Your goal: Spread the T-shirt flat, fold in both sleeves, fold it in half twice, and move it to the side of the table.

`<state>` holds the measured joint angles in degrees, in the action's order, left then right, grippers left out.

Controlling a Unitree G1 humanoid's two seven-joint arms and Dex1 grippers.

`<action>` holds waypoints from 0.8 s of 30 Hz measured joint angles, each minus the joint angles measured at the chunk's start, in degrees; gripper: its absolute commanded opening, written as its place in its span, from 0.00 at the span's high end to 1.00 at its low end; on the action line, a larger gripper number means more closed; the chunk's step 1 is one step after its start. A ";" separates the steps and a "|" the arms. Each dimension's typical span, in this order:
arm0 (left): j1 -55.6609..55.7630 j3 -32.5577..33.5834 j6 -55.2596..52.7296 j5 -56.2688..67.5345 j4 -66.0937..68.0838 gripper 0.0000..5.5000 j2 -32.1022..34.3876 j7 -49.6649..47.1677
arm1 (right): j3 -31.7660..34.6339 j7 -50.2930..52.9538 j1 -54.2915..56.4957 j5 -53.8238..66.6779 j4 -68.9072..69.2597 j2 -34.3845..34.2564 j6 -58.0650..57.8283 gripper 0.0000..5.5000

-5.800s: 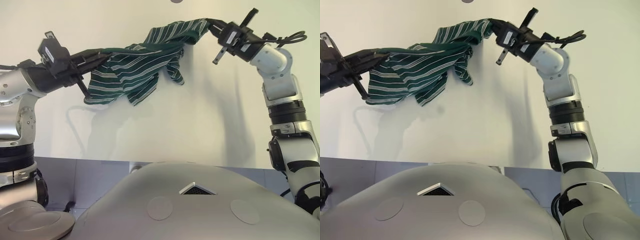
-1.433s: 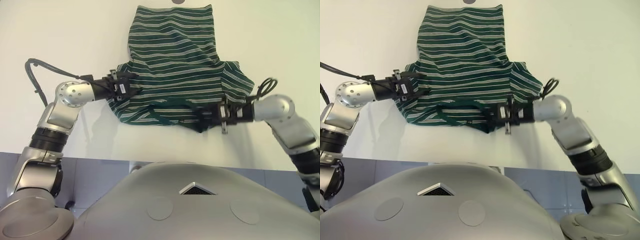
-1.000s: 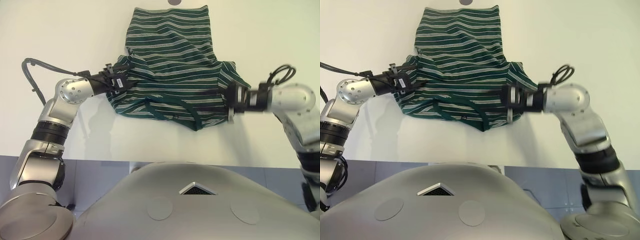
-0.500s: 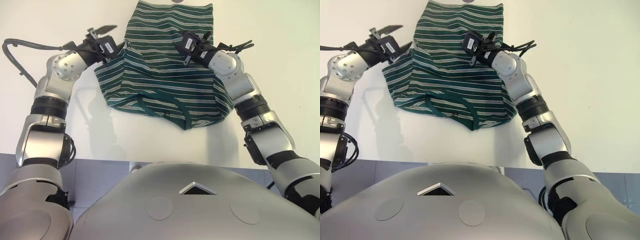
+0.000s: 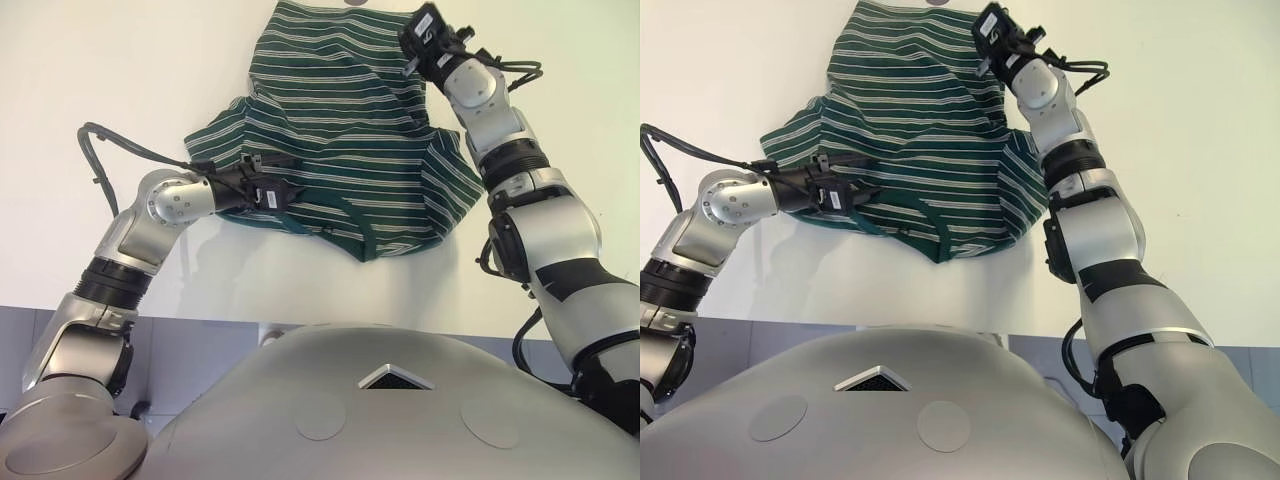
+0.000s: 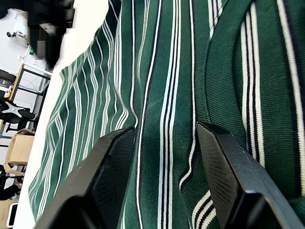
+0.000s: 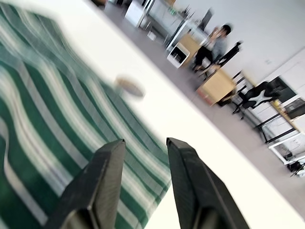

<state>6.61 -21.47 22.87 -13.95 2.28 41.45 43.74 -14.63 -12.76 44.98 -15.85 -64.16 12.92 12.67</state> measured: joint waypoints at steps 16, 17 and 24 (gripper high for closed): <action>-11.64 4.90 5.61 8.77 -8.59 0.57 19.27 15.90 | -7.91 10.05 0.14 -9.31 -7.53 4.88 -1.82 0.70; -12.72 4.95 6.72 8.75 -9.19 0.57 20.25 15.89 | -7.87 10.62 -0.02 -9.32 -7.74 5.65 -2.63 0.70; -11.55 8.61 6.04 15.82 -4.66 0.57 26.67 22.95 | -6.77 12.57 -1.54 -9.32 -8.38 11.18 -5.34 0.70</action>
<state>-4.94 -12.87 28.91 1.87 -2.38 68.13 66.69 -21.40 -0.20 43.44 -25.17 -72.54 24.10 7.33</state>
